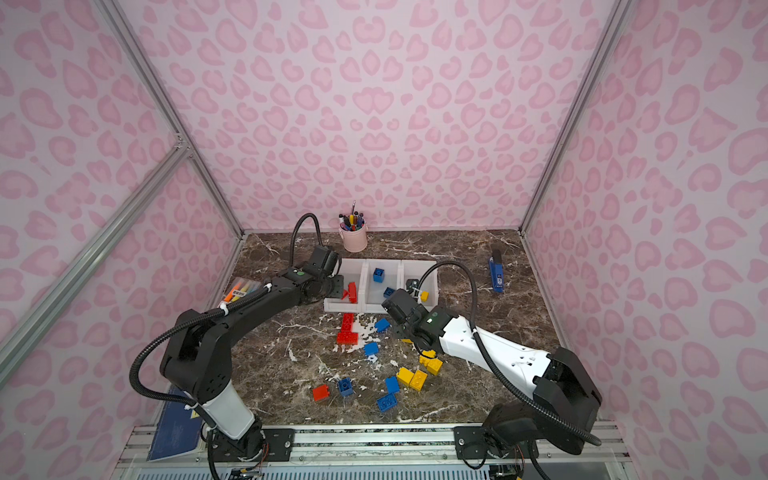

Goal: Sort the legos into containers by color

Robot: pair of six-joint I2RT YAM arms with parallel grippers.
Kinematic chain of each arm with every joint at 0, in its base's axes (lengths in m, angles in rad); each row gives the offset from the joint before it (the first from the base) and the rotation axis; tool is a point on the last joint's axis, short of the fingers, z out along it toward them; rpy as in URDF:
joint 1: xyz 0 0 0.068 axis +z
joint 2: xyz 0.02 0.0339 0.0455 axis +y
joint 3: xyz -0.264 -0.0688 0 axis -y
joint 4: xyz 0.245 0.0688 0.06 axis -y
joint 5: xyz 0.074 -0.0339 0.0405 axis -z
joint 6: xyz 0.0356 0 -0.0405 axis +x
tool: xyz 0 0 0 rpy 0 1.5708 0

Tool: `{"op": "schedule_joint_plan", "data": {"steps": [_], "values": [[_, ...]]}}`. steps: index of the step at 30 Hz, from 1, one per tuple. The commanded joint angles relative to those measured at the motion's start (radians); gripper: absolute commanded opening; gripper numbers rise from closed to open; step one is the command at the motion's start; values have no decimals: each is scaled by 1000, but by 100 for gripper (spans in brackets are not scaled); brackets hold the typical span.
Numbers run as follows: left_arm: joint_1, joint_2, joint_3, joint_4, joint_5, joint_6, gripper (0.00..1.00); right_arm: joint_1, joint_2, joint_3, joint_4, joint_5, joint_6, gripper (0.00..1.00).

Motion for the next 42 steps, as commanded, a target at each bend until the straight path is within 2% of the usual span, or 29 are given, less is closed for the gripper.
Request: {"op": "schedule_joint_plan", "data": {"steps": [1, 7, 11, 17, 28, 42], "values": [[12, 47, 53, 16, 15, 46, 43, 3, -1, -11, -13, 21, 21, 58], [37, 116, 117, 21, 35, 49, 44, 5, 11, -3, -21, 15, 14, 58], [39, 130, 127, 19, 32, 55, 50, 6, 9, -7, -15, 16, 20, 58], [39, 104, 101, 43, 44, 45, 65, 23, 25, 9, -30, 34, 31, 59], [39, -13, 50, 74, 87, 13, 69, 28, 28, -3, -27, 39, 46, 59], [35, -318, -287, 116, 98, -68, 69, 28, 24, -43, -30, 34, 48, 60]]}}
